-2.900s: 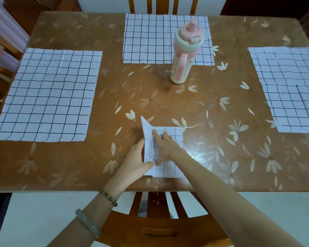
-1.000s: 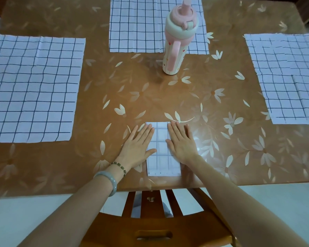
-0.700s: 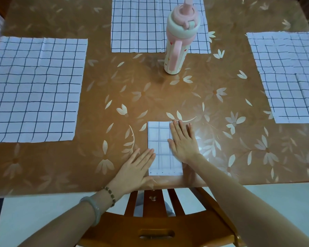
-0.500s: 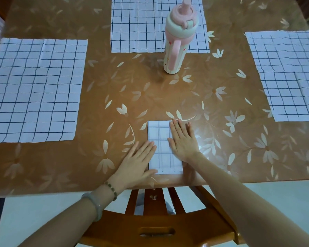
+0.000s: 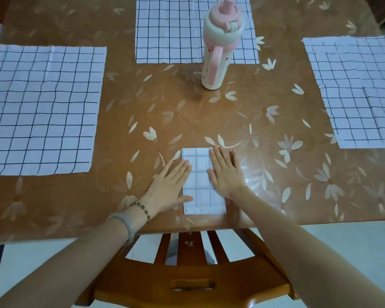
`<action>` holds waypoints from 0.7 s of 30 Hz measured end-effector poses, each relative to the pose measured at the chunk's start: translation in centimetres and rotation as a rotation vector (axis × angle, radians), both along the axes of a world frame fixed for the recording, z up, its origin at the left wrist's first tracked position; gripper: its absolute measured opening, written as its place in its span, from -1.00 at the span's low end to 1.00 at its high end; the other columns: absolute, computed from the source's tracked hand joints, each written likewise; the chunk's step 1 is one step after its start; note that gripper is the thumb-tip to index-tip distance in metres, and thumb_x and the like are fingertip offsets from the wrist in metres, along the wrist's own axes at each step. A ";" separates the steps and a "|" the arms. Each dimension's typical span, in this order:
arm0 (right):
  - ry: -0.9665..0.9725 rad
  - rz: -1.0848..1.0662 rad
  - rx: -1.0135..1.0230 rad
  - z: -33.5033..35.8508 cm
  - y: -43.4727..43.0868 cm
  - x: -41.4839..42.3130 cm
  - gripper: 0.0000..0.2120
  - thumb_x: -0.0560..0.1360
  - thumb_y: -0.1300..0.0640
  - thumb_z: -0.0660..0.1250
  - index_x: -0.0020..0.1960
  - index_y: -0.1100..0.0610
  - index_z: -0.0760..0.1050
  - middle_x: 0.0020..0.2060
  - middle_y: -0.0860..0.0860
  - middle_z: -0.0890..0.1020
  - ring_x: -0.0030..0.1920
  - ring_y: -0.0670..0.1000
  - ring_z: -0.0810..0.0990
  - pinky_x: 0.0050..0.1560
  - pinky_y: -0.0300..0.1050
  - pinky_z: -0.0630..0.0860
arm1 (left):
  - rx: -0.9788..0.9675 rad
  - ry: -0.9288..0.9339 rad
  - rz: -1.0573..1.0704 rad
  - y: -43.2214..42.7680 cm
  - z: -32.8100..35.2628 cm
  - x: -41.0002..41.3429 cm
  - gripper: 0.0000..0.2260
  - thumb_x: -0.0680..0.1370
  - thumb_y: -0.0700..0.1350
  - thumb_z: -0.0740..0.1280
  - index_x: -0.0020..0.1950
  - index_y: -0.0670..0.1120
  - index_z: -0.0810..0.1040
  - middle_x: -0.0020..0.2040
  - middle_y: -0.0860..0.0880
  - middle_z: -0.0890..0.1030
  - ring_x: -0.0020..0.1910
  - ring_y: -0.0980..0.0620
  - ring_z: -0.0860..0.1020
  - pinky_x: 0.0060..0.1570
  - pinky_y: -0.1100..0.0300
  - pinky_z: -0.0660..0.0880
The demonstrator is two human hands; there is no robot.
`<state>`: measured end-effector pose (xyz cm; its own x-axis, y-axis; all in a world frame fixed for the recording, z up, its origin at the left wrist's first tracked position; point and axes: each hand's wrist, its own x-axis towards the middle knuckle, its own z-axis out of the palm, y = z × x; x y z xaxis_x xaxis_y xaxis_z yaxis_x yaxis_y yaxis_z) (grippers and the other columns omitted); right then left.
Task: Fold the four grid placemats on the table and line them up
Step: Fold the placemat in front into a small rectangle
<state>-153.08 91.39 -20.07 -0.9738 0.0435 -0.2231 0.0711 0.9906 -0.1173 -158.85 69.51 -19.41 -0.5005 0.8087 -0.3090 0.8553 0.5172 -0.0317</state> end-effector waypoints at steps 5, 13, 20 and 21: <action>-0.022 -0.021 -0.017 0.0 0.0 0.0 -0.38 0.61 -0.08 -0.25 0.49 0.26 0.18 0.46 0.17 0.29 0.48 0.18 0.20 0.44 0.22 0.02 | 0.010 -0.149 -0.005 -2.0 0.4 4.6 -0.25 0.58 0.33 -0.12 0.53 -0.23 0.13 0.53 -0.18 0.18 0.53 -0.10 0.09 0.46 -0.11 -0.02; 0.078 -0.218 -0.290 1.6 -0.4 0.1 -0.41 0.49 0.06 0.20 0.46 0.26 0.23 0.41 0.25 0.30 0.40 0.24 0.27 0.37 0.18 0.25 | 0.267 -0.335 0.259 -1.2 2.6 5.3 -0.44 0.62 0.20 0.01 0.51 -0.10 0.26 0.56 -0.04 0.17 0.56 0.00 -0.02 0.50 0.01 -0.14; -0.034 -0.455 -0.486 4.2 0.1 3.6 -0.64 0.43 0.08 0.38 0.18 0.15 0.45 -0.02 0.00 0.34 -0.02 0.05 0.45 0.02 -0.16 0.43 | 0.685 -0.699 1.001 3.2 4.6 4.2 -0.45 0.55 -0.15 0.32 0.50 -0.01 0.22 0.46 0.02 0.28 0.47 0.00 0.20 0.42 0.00 0.17; -0.075 -0.459 -0.498 4.2 -0.1 4.0 -0.69 0.42 0.09 0.37 0.12 0.15 0.45 -0.04 0.01 0.34 -0.06 0.05 0.44 0.02 -0.13 0.45 | 0.709 -0.721 1.073 3.8 4.4 4.2 -0.44 0.53 -0.16 0.34 0.49 -0.02 0.22 0.44 0.01 0.32 0.45 -0.01 0.24 0.40 -0.01 0.21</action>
<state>-149.11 91.28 -15.86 -0.8623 0.3235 -0.3896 0.4972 0.6870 -0.5299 -154.67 73.32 -14.99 -0.8579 0.2439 -0.4522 -0.2176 0.6248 0.7499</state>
